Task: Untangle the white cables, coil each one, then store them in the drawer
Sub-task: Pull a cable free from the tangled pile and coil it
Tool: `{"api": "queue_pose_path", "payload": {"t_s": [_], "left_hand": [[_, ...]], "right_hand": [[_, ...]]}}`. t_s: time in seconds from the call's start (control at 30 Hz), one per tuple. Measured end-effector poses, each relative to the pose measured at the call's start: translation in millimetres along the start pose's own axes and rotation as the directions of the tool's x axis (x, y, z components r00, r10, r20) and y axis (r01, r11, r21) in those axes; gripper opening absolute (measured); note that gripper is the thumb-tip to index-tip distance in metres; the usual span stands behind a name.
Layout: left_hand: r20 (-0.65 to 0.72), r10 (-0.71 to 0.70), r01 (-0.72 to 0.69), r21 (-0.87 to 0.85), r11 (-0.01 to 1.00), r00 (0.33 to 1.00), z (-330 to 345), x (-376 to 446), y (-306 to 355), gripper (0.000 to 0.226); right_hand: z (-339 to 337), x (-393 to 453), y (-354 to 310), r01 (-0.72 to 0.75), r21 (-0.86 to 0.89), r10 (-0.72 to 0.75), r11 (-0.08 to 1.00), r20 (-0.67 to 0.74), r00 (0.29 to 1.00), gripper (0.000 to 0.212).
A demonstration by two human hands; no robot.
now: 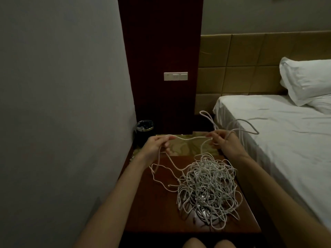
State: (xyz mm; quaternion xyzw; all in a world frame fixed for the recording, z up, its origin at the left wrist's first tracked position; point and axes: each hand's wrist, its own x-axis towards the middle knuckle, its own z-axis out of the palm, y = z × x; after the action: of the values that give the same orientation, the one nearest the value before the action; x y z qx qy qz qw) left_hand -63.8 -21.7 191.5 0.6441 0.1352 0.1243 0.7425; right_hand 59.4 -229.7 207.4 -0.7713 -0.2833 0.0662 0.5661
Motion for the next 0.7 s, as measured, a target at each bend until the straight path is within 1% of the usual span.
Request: {"api": "queue_pose_path", "payload": {"t_s": [0.07, 0.17, 0.2, 0.23, 0.3, 0.37, 0.4, 0.47, 0.53, 0.57, 0.63, 0.7], "left_hand": [[-0.012, -0.012, 0.012, 0.054, 0.998, 1.000, -14.3, -5.0, 5.9, 0.019], [-0.013, -0.040, 0.041, 0.222, 0.974, 0.999, -32.3, -11.2, 6.2, 0.015], [-0.024, -0.042, 0.047, 0.249, 0.967, 0.999, -35.7, -12.8, 5.5, 0.015], [-0.039, -0.038, 0.046, 0.225, 0.973, 0.999, -36.8, -13.7, 5.0, 0.015], [-0.060, -0.030, 0.035, 0.079, 0.996, 0.998, -34.3, -14.9, 7.5, 0.016], [-0.044, -0.028, 0.025, -0.083, 0.996, 0.999, -28.4, -14.9, 12.8, 0.017], [-0.028, -0.025, 0.021, -0.138, 0.990, 0.999, -25.2, -14.5, 15.7, 0.018], [-0.012, -0.017, 0.015, -0.170, 0.985, 1.000, -19.8, -13.6, 19.0, 0.018], [-0.028, -0.017, 0.013, -0.139, 0.990, 0.999, -15.6, -12.2, 18.7, 0.018], [-0.045, -0.023, 0.017, -0.125, 0.992, 0.999, -13.8, -11.3, 17.2, 0.019], [-0.087, -0.030, 0.025, -0.060, 0.998, 0.996, -9.7, -8.4, 10.3, 0.020], [-0.125, -0.040, 0.051, 0.087, 0.995, 0.991, -5.4, -4.4, -0.2, 0.021]], "right_hand": [[-2.4, 2.0, 5.9, -0.051, 0.091, 0.056, 0.995, -0.052, 0.997, 0.022], [-4.5, 6.2, 6.2, -0.046, 0.143, 0.061, 0.989, -0.102, 0.993, 0.022], [-4.0, 6.8, 5.1, -0.037, 0.157, 0.054, 0.987, -0.108, 0.993, 0.022], [-3.3, 6.4, 3.1, -0.028, 0.175, 0.047, 0.984, -0.107, 0.993, 0.022], [-1.4, 3.8, -0.3, -0.031, 0.193, 0.047, 0.981, -0.083, 0.995, 0.020], [1.0, -0.2, -3.9, -0.054, 0.203, 0.060, 0.978, -0.022, 0.998, 0.019], [2.0, -2.4, -6.1, -0.081, 0.211, 0.078, 0.974, 0.022, 0.997, 0.019], [3.3, -6.0, -11.3, -0.157, 0.279, 0.126, 0.947, 0.126, 0.984, 0.014], [3.8, -8.4, -17.2, -0.253, 0.407, 0.163, 0.878, 0.244, 0.956, 0.007], [3.7, -9.6, -21.0, -0.290, 0.468, 0.163, 0.835, 0.292, 0.942, 0.008], [3.7, -10.3, -27.0, -0.325, 0.555, 0.153, 0.765, 0.334, 0.930, 0.016], [6.2, -11.1, -32.1, -0.333, 0.624, 0.139, 0.707, 0.339, 0.930, 0.022]]}}
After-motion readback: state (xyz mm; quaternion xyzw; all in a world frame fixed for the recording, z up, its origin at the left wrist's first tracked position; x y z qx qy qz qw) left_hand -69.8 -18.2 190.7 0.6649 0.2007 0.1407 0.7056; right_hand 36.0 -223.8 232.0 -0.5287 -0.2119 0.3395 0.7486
